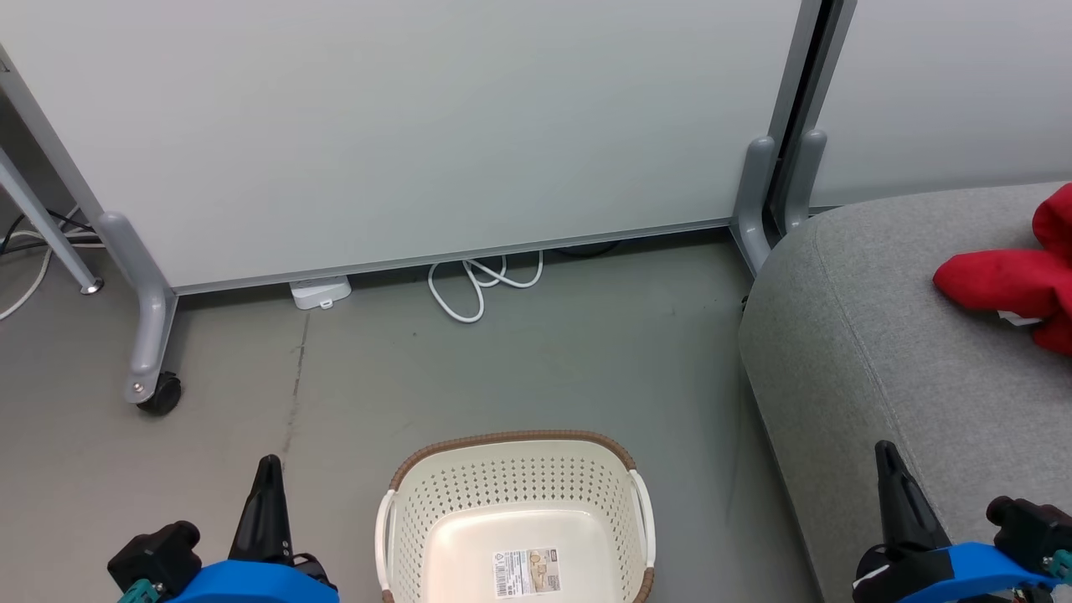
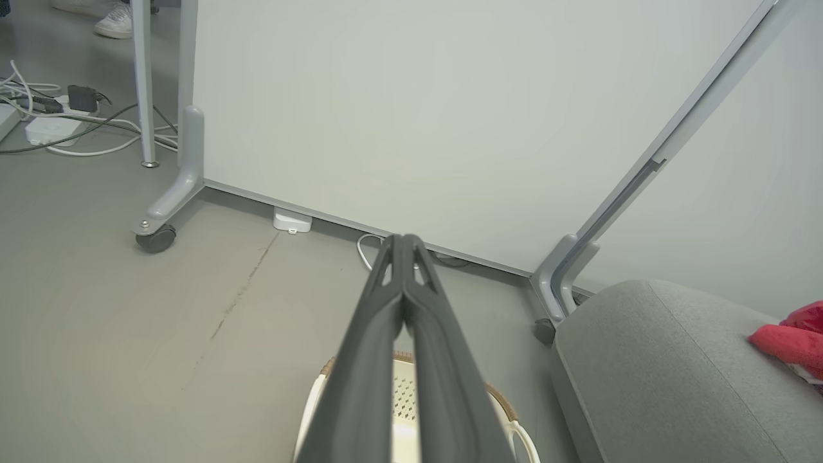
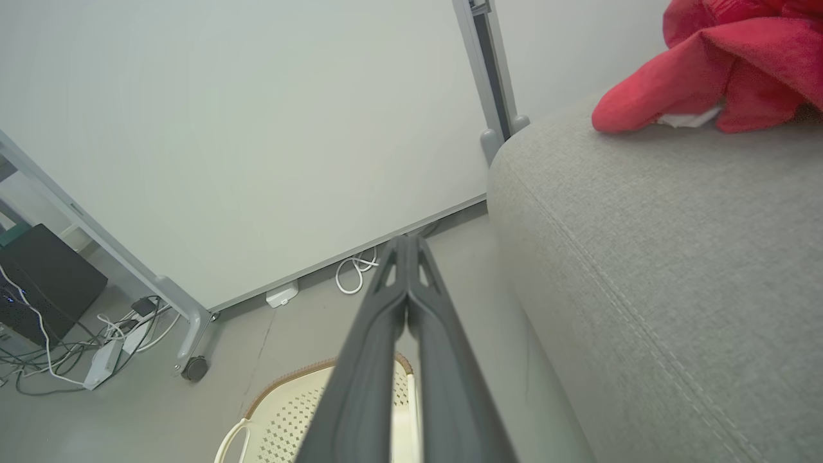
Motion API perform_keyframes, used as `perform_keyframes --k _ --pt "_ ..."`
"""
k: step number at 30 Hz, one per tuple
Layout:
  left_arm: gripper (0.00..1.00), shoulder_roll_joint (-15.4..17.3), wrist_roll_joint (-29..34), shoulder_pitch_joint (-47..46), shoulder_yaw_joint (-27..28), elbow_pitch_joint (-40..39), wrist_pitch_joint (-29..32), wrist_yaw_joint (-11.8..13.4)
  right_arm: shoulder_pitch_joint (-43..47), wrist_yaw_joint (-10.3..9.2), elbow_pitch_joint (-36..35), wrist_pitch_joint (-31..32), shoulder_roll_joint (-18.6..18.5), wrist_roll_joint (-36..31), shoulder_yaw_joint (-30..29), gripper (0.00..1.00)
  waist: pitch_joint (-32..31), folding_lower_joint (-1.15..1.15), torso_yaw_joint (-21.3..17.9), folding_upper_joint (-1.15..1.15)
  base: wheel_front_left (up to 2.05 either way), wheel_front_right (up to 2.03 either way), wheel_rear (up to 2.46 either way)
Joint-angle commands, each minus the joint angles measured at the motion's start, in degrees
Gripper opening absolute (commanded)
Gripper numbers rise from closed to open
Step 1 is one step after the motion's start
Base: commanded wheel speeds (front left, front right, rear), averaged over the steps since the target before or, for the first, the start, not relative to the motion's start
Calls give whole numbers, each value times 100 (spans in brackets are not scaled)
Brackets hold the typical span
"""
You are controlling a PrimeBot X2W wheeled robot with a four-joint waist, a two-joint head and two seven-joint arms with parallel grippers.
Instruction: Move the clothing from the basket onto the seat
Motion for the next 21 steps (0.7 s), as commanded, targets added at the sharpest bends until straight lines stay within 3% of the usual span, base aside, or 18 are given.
perform_keyframes --k 1,21 --pt "0 11 -173 -184 33 -114 34 -8 -134 0 -118 37 -2 200 -23 0 0 0 -2 0 0 0 0" --pt "0 13 -1903 -322 175 -199 477 -16 -262 0 -182 479 18 1968 -77 0 4 0 -40 0 0 0 0"
